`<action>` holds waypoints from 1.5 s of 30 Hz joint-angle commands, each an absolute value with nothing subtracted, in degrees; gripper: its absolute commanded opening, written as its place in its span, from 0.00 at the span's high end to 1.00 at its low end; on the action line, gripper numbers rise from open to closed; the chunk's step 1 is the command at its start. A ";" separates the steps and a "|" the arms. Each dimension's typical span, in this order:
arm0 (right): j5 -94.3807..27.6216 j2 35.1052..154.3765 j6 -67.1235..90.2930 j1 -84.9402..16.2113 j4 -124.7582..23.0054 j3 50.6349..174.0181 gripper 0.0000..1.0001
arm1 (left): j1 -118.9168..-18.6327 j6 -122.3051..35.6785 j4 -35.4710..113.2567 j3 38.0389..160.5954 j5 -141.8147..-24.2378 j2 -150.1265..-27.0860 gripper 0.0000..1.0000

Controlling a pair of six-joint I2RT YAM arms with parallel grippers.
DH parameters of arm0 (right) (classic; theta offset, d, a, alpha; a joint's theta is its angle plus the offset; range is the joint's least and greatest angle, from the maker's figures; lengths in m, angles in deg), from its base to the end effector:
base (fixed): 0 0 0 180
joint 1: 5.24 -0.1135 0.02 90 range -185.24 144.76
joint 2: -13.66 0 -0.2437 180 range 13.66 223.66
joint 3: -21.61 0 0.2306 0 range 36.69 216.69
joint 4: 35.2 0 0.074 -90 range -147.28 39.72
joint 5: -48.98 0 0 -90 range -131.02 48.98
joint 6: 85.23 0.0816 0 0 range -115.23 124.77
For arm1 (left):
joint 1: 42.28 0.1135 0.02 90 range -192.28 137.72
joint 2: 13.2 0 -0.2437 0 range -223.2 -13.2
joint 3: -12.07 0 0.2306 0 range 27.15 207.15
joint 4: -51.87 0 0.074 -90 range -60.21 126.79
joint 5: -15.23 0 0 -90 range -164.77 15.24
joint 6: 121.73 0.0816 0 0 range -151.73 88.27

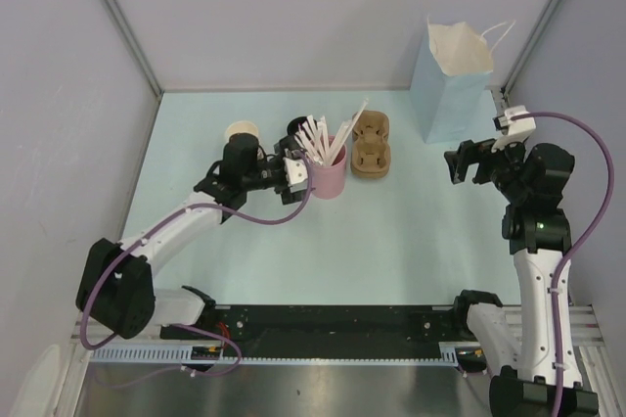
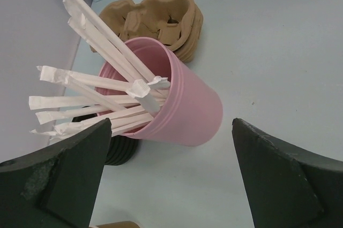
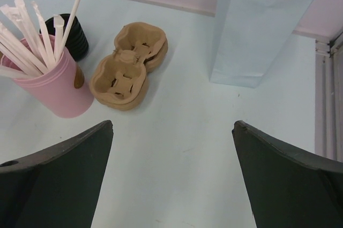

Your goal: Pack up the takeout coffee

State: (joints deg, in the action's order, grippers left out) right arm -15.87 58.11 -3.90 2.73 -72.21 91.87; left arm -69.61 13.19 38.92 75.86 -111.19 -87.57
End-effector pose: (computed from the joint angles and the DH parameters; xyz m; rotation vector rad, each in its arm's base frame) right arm 0.2016 0.0068 0.3558 -0.3261 1.7201 0.1754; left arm 0.2523 -0.1849 0.2501 1.4335 1.2777 -0.4222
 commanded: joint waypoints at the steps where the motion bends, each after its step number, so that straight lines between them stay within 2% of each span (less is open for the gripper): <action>1: -15.70 59.62 -4.89 1.01 -70.14 91.80 0.00 | -70.75 15.29 41.10 77.59 -114.58 -89.92 0.01; 10: -16.41 59.28 -5.34 0.74 -70.06 91.62 0.00 | -70.93 21.26 33.92 85.93 -113.61 -98.09 0.05; 12: -16.41 59.45 -5.51 0.74 -70.14 91.62 0.00 | -70.93 22.32 31.79 88.05 -113.70 -100.11 0.08; 18: -16.76 59.71 -5.86 0.74 -70.06 91.54 0.00 | -70.93 26.53 21.77 95.61 -114.40 -104.16 0.24; 28: -16.67 59.63 -6.30 0.74 -70.14 91.36 0.00 | -70.93 34.01 9.46 101.24 -113.79 -106.71 0.35; 32: -16.50 59.45 -6.30 0.91 -70.14 91.45 0.00 | -70.93 34.80 7.00 103.78 -111.69 -108.47 0.45; 45: -16.24 59.28 -6.30 1.09 -70.23 91.45 0.00 | -71.02 35.77 3.39 108.44 -107.02 -110.41 0.55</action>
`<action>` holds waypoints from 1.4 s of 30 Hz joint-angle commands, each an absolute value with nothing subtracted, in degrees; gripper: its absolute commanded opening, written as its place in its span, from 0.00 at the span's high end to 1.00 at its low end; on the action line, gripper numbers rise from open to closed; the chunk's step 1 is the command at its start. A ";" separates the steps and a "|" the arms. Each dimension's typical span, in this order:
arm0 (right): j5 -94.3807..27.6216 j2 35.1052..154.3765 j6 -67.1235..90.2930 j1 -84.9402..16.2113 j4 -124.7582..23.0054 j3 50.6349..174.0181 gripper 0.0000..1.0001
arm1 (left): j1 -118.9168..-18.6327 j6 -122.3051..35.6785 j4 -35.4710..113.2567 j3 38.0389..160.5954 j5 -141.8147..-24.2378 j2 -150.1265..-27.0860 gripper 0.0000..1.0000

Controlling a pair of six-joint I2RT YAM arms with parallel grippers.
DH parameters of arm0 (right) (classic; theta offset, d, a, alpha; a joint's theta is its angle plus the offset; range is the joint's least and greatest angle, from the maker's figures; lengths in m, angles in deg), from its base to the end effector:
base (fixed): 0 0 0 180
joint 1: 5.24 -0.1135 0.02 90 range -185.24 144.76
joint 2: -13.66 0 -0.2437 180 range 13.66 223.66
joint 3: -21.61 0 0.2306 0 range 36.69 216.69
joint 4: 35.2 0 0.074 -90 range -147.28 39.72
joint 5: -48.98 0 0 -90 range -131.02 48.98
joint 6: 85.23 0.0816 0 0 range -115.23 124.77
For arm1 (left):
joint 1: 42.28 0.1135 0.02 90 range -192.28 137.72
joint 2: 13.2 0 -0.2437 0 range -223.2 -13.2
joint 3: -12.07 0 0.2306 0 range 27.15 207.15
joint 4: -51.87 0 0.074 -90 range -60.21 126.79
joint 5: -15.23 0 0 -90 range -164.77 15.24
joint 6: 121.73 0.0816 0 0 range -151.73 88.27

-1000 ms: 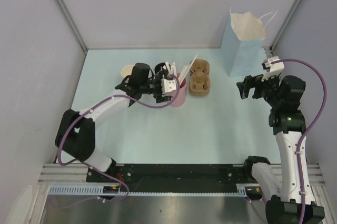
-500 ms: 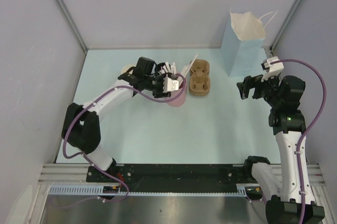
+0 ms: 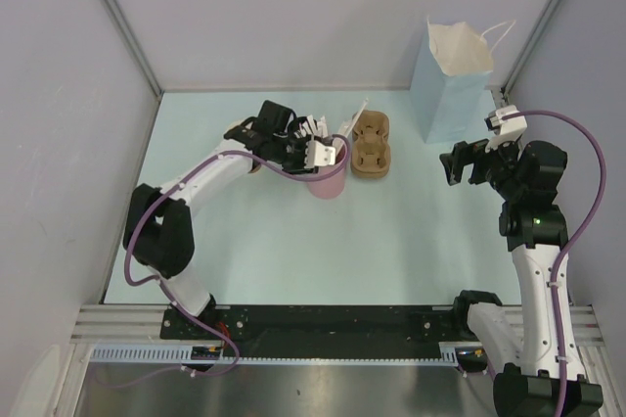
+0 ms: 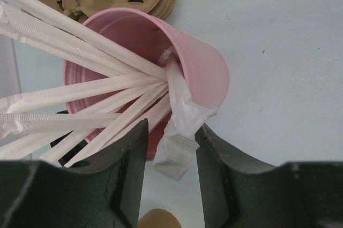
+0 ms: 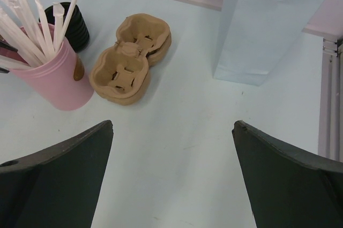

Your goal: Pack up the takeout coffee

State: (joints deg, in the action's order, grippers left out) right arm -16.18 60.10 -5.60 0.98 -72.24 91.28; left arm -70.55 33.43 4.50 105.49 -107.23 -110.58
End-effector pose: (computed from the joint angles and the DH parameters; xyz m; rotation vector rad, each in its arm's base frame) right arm 0.2102 0.0116 0.3457 -0.3688 1.7546 0.1852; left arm 0.3057 -0.2141 0.2277 1.8418 1.4109 -0.3811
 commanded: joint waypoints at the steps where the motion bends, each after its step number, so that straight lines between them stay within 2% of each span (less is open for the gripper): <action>1: -16.24 59.19 -6.30 1.09 -70.23 91.45 0.00 | -71.10 35.77 3.13 108.62 -106.85 -110.49 0.57; 3: -16.32 59.10 -6.22 1.09 -70.06 91.45 0.00 | -71.28 35.94 1.81 109.58 -106.76 -110.76 0.65; 7: -16.41 59.01 -6.22 1.09 -70.14 91.45 0.00 | -71.63 36.12 0.14 110.56 -106.14 -111.29 0.68; 13: -16.32 59.01 -6.22 1.09 -70.14 91.45 0.00 | -71.98 36.12 -1.70 111.00 -105.79 -111.11 0.78; 17: -16.32 59.01 -6.13 1.00 -70.14 91.45 0.00 | -72.16 35.94 -3.02 110.82 -105.44 -110.67 1.00; 42: -16.50 58.92 -5.95 0.83 -69.97 91.45 0.00 | -72.95 31.20 -2.59 113.10 -106.85 -102.06 1.00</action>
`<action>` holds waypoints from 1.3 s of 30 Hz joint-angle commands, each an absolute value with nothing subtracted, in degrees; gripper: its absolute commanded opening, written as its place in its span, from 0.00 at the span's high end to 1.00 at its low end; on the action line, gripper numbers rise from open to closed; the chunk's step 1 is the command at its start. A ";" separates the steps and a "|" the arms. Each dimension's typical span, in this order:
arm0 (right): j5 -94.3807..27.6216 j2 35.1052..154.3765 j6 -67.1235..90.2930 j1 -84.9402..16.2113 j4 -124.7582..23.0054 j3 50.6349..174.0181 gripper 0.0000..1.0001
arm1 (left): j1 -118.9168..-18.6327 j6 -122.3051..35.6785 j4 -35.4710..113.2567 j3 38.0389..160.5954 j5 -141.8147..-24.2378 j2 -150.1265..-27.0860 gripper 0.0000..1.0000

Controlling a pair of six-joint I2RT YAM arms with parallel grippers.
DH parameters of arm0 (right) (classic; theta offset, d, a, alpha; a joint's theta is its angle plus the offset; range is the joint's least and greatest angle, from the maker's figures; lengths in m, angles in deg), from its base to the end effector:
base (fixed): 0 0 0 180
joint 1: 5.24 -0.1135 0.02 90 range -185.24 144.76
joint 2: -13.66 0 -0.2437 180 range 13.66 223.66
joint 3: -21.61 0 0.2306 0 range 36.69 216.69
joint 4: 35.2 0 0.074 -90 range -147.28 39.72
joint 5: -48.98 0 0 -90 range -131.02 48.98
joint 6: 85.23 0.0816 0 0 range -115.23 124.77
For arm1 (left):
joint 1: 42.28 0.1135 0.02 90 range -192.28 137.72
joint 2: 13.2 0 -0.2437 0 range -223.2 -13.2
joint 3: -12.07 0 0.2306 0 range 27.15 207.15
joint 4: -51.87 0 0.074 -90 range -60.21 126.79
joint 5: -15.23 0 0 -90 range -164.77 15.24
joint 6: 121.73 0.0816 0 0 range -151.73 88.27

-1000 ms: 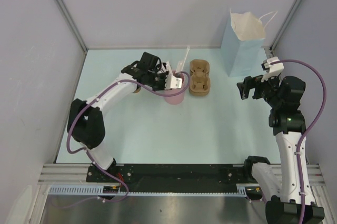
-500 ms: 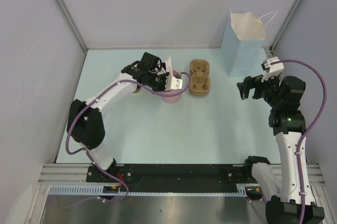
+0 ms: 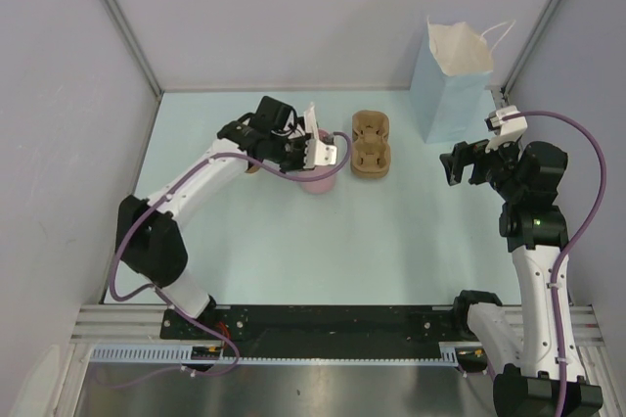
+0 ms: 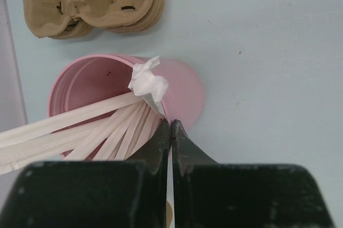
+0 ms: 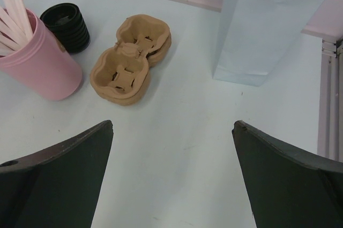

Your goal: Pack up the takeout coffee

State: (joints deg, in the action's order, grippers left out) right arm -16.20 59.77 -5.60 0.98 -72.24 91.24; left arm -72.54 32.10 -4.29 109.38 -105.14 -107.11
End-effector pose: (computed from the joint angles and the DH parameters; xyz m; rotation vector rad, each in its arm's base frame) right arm 0.2089 0.0117 0.3465 -0.3691 1.7498 0.1833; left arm 0.2851 -0.2141 0.2553 1.8665 1.4442 -0.3820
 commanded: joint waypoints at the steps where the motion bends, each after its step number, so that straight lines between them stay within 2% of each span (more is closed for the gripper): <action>1: -16.50 58.84 -5.95 0.83 -69.88 91.45 0.00 | -72.95 30.67 -2.59 113.54 -106.93 -101.71 1.00; 12: -16.50 58.22 -5.86 0.91 -69.88 91.45 0.00 | -73.21 26.72 -4.25 120.13 -100.88 -97.67 1.00; 24: -16.32 57.78 -5.95 0.65 -69.88 91.45 0.00 | -72.07 23.46 -6.27 119.87 -89.89 -88.18 1.00; 30: -16.15 57.61 -5.95 0.56 -69.88 91.45 0.00 | -66.02 20.04 -9.70 123.56 -90.05 -85.71 1.00; 39: -15.97 57.78 -5.86 0.39 -69.88 91.45 0.00 | -48.72 18.89 -9.79 122.69 -93.75 -81.59 0.99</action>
